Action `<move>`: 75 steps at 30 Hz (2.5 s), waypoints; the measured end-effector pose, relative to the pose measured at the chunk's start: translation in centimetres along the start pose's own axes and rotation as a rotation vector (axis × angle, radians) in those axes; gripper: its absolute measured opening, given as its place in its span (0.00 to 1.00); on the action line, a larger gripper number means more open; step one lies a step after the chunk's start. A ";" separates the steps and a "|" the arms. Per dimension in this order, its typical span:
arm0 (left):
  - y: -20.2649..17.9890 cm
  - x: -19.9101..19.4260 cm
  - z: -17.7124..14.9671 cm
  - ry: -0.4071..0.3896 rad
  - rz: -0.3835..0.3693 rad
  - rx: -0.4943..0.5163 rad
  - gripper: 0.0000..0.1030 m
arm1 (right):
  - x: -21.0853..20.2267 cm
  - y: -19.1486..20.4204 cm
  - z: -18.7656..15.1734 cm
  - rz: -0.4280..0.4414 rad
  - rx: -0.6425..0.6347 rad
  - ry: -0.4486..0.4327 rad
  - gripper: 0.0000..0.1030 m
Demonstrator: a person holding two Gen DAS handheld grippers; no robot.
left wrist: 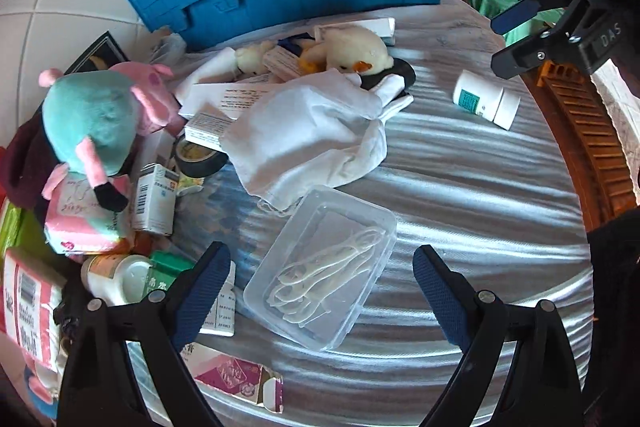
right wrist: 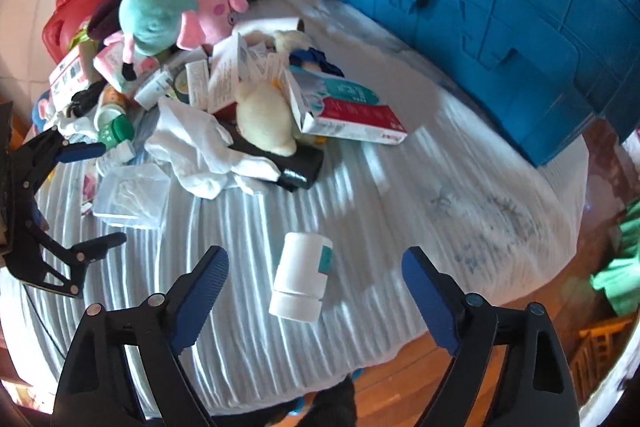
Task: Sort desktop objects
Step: 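Grasp clear plastic tray with left tool while right tool grasps white bottle, then carry tray and white bottle over the crate and open both tools, then move both tools back toward the pile on the bed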
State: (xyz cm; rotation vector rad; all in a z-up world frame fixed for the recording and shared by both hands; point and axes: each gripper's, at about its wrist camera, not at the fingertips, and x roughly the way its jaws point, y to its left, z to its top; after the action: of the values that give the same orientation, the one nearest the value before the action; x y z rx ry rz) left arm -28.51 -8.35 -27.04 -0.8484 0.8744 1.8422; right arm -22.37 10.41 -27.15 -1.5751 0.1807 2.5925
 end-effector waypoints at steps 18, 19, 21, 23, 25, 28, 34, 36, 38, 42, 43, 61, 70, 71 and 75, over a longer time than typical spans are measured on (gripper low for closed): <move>2.1 2.9 -1.7 0.054 -0.133 -0.250 0.59 | 4.0 1.8 -0.7 -0.056 -0.076 0.130 0.34; 1.9 2.7 -1.8 0.052 -0.121 -0.269 0.58 | 3.8 1.7 -0.7 -0.046 -0.077 0.132 0.33; 1.6 2.2 -2.0 0.051 -0.085 -0.294 0.57 | 3.2 1.1 -0.6 -0.010 -0.047 0.131 0.33; 1.6 1.5 -1.9 0.043 -0.061 -0.311 0.57 | 2.0 0.9 -0.2 -0.002 -0.046 0.107 0.33; 1.9 0.1 -1.6 0.012 -0.048 -0.339 0.57 | 0.4 0.9 0.4 0.013 -0.047 0.074 0.33; 2.6 -2.3 -0.3 -0.046 -0.014 -0.347 0.57 | -2.2 0.9 1.5 0.029 -0.054 0.013 0.33; 3.6 -7.2 4.9 -0.185 0.066 -0.305 0.57 | -7.9 0.4 4.4 0.064 -0.059 -0.155 0.33; 3.9 -9.0 7.1 -0.241 0.084 -0.293 0.57 | -10.1 0.6 5.9 0.070 -0.056 -0.227 0.33; 3.9 -10.5 9.6 -0.295 0.100 -0.276 0.57 | -12.2 1.2 7.3 0.055 -0.061 -0.306 0.33; 4.0 -13.1 14.8 -0.400 0.113 -0.279 0.57 | -17.2 -1.1 9.3 0.016 -0.058 -0.445 0.33; 3.9 -13.5 16.2 -0.426 0.108 -0.279 0.57 | -18.3 -2.0 9.7 0.016 -0.048 -0.472 0.33; 0.3 -12.0 40.2 -0.575 0.104 -0.228 0.57 | -25.7 -22.2 19.1 -0.089 0.085 -0.636 0.34; 0.3 -9.6 47.4 -0.495 0.306 -0.228 0.80 | -23.6 -28.7 22.0 -0.032 0.162 -0.599 0.52; 0.3 -9.8 47.3 -0.501 0.324 -0.233 0.80 | -23.8 -28.9 21.7 -0.029 0.159 -0.611 0.52; 0.5 -9.9 46.4 -0.507 0.332 -0.295 0.81 | -24.2 -28.7 20.3 -0.043 0.146 -0.635 0.62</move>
State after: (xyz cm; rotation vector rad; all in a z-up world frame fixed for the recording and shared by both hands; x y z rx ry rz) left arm -34.34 26.04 5.11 -0.3795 0.4420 2.3742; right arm -24.77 41.29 2.20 -0.6478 0.2631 2.8109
